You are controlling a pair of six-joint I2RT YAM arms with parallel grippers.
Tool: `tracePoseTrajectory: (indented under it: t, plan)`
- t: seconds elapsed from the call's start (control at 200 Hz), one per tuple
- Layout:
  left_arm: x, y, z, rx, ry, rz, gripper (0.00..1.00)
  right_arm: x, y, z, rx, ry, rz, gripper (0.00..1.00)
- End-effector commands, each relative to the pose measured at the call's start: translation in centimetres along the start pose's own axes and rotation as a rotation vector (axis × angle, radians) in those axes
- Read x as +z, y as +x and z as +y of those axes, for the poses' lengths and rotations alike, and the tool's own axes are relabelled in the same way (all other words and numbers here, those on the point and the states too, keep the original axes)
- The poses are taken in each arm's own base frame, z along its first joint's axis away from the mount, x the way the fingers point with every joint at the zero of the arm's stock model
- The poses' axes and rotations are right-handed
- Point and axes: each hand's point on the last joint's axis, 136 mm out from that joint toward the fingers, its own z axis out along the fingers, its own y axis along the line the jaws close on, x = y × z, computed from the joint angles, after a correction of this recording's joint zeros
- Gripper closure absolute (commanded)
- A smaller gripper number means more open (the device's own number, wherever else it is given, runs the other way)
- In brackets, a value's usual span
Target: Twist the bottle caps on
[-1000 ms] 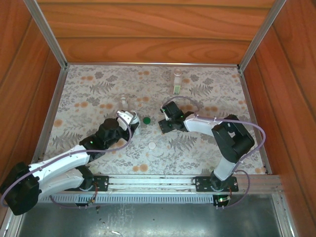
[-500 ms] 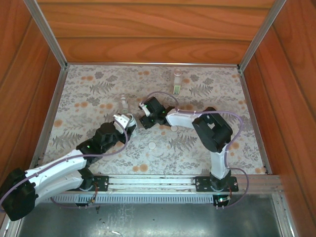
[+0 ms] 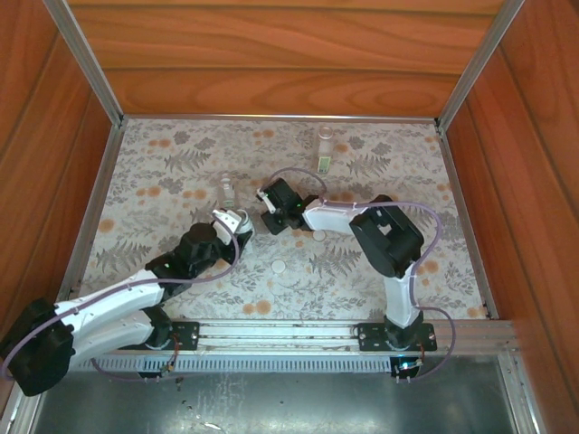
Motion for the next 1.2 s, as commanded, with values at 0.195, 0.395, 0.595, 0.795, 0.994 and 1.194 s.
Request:
tracePoseTrajectory:
  t: [0.195,0.395,0.595,0.795,0.994,1.194]
  plan:
    - [2.6,-3.8,-3.1,0.001,0.150,-0.048,0.47,-2.3,4.3,-6.0,0.147,0.141,0.044,0.50]
    - [4.2,-4.0,-3.9,0.026,0.183,-0.022,0.47,-3.5,5.7,-7.5,0.195,0.139,0.021,0.47]
    - [4.7,-3.4,-4.1,0.033,0.191,-0.004,0.47,-3.6,3.4,-4.5,0.109,0.011,-0.058,0.31]
    - [4.1,-2.8,-3.5,0.037,0.166,-0.010,0.47,-1.3,2.0,-3.0,0.086,-0.023,-0.042,0.32]
    - [3.9,-2.4,-3.3,0.039,0.157,-0.012,0.47,0.5,1.0,-3.0,0.080,-0.010,-0.031,0.38]
    - [4.2,-2.3,-3.6,0.032,0.174,-0.012,0.47,0.4,1.3,-4.3,0.104,0.061,-0.013,0.46]
